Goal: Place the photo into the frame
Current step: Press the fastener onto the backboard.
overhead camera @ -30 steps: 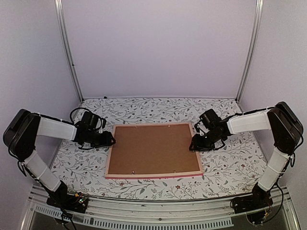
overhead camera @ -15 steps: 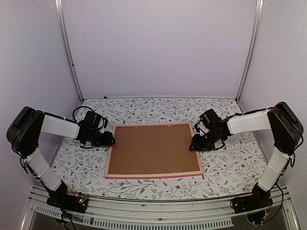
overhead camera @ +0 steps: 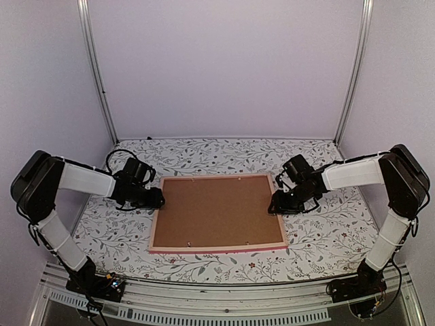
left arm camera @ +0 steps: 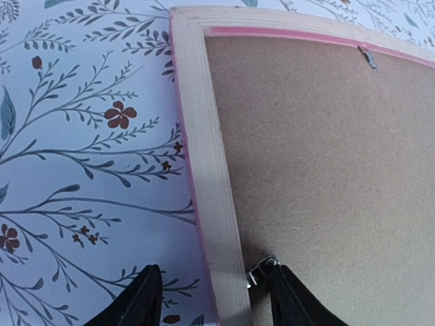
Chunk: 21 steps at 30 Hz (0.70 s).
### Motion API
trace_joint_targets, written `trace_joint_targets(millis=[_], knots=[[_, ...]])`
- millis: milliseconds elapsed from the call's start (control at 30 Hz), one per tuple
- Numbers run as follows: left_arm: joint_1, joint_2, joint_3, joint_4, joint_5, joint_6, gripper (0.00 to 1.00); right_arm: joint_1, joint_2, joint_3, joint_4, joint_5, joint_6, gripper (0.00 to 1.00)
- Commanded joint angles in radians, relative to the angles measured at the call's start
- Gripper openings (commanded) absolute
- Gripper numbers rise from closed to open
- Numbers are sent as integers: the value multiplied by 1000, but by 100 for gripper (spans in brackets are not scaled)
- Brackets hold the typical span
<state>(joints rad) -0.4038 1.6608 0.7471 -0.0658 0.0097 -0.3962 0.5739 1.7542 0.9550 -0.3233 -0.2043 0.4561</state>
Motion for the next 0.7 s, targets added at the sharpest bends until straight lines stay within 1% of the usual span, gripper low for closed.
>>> trace_joint_targets(millis=[0,167,367,467,567,667], knots=[[-17,-31,-9,-37,-7,-5,57,4,39,-25,11,-27,4,48],[-15,-78,-14,-34,-1,-26,62,4,27,-28,12,-15,10,48],[-14,-140,-5,-66,-6,-34,72,4,16,-19,6,5,20,48],[-13,-183,-8,-83,-7,-35,79,3,25,-11,6,16,25,47],[-15,-238,-21,-80,-6,-42,85,-2,46,0,7,27,28,43],[-16,-292,-35,-64,25,-46,85,-9,59,4,20,45,37,37]])
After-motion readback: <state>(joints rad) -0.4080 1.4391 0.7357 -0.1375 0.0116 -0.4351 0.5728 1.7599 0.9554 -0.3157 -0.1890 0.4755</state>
